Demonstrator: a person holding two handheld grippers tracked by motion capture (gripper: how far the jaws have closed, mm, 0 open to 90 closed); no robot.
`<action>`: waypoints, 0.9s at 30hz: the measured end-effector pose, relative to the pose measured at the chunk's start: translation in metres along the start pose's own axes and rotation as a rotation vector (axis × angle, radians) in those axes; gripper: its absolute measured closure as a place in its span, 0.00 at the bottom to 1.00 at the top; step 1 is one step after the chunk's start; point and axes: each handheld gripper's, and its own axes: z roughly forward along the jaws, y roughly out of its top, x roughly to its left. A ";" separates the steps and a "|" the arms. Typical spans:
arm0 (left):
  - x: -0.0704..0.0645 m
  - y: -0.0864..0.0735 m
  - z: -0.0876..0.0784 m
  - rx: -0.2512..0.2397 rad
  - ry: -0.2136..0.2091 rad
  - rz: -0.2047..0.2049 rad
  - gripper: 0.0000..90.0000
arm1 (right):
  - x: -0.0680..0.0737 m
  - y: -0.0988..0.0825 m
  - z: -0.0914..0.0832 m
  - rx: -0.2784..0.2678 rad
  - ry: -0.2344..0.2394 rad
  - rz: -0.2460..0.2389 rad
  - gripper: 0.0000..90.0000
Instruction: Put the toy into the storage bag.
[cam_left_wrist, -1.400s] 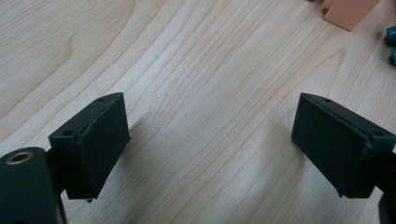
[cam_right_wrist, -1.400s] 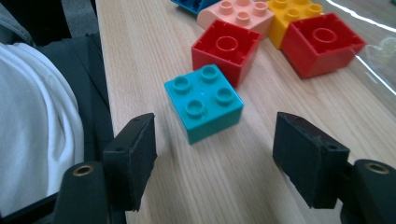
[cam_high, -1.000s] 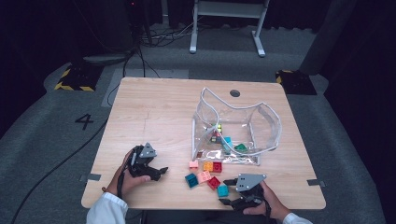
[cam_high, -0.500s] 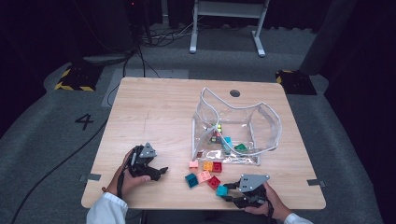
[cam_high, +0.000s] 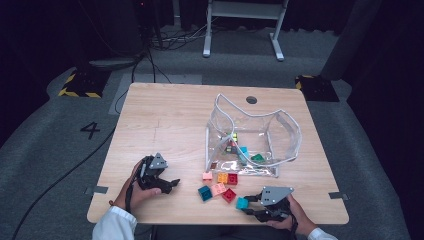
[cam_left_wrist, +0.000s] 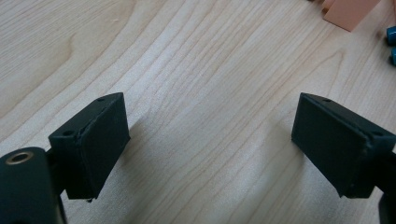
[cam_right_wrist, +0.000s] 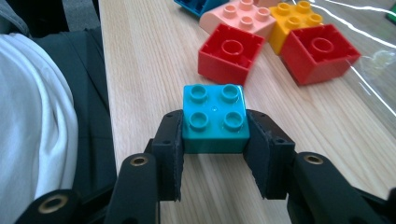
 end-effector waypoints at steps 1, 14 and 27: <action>0.000 0.000 0.000 -0.001 0.001 0.000 0.13 | -0.001 -0.001 -0.003 0.004 0.002 0.006 0.66; 0.000 0.000 0.000 0.000 0.000 0.000 0.13 | -0.026 -0.020 -0.051 -0.016 -0.118 0.085 0.66; 0.000 0.000 0.000 0.000 0.000 0.000 0.13 | -0.052 -0.042 -0.100 -0.043 -0.258 0.190 0.66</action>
